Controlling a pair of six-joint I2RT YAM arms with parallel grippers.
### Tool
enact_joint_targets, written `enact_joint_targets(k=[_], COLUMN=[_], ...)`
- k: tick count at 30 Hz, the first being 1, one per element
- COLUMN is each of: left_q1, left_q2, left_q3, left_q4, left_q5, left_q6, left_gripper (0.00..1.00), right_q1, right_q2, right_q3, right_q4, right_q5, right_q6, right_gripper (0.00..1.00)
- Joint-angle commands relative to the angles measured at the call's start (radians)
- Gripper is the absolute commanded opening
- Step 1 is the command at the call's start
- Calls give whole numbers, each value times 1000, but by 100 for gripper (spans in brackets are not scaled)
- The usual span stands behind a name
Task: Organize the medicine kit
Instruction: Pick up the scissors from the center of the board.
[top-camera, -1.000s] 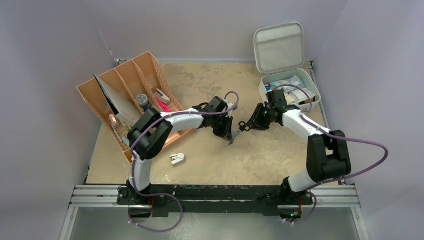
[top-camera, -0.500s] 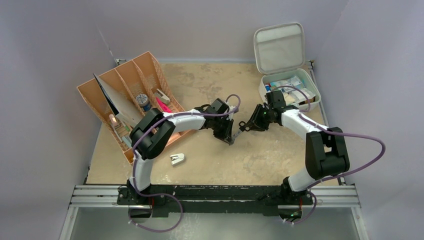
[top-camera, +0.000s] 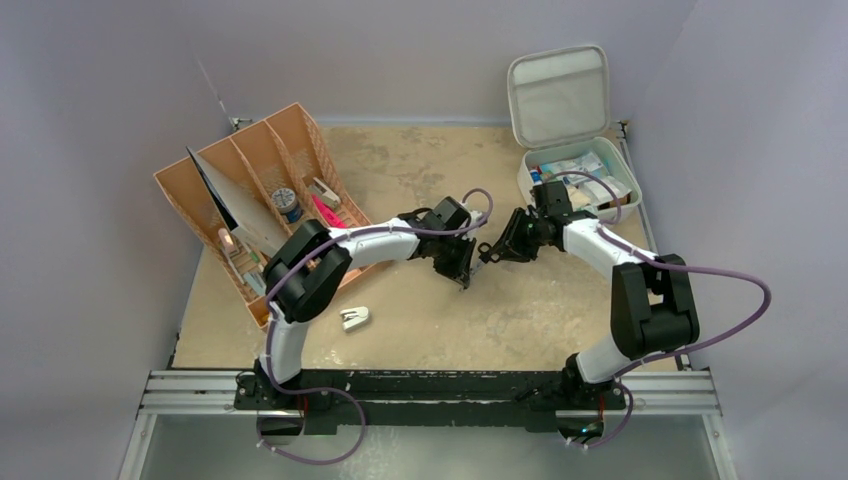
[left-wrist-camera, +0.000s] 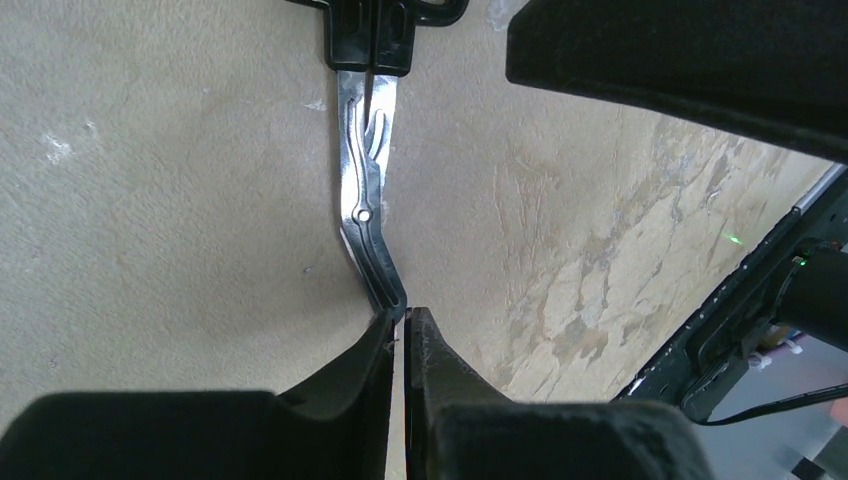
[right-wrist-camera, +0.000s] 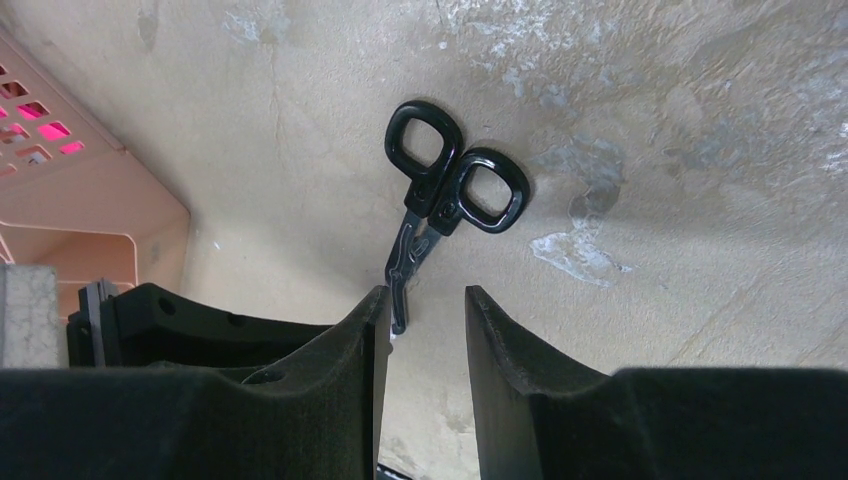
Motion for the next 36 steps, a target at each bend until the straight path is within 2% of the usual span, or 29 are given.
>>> enact_joint_targets(k=[1,20,30,36], left_q1=[-22,-38,-41,-44], left_q2=[-20,37,42,42], left_q3=[40,11,6,-2], left_q4=[-28,-41,-39,-34], left_q5=[-55,-97,-99,-99], left_q6=[32,29,29,27], left_gripper=[6,2,2,1], right_q1=[-10,-44,-64,-64], right_q2=[0,34,116,133], right_q3=[-15,-3,38,11], right_q4=[12,41,141,236], right_q5=[-17,-32,-103,-76], right_q6=[3,10,54,124], right_gripper=[36,46,39,38])
